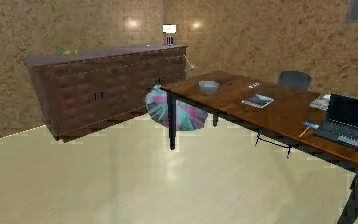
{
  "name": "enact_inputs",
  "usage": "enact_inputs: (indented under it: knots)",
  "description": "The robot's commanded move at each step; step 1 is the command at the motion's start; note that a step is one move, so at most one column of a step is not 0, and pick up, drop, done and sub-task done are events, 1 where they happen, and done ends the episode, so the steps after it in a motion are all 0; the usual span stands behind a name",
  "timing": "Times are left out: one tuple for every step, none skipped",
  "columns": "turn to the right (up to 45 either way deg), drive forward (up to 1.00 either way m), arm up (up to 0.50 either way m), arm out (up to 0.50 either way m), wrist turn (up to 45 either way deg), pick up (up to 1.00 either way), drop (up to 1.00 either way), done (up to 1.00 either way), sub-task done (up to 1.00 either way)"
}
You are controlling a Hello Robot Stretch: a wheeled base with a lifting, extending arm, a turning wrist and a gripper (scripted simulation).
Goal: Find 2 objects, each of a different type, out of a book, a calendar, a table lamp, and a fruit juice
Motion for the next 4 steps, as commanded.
enact_inputs:
  knots:
    - [24.0, 0.0, 0.0, 0.0, 0.0, 0.0, 0.0, 0.0, 0.0]
    - [0.0, 0.65, 0.0, 0.0, 0.0, 0.0, 0.0, 0.0, 0.0]
    - [0.0, 0.0, 0.0, 0.0, 0.0, 0.0, 0.0, 0.0, 1.0]
    - [-45.0, 0.0, 0.0, 0.0, 0.0, 0.0, 0.0, 0.0, 0.0]
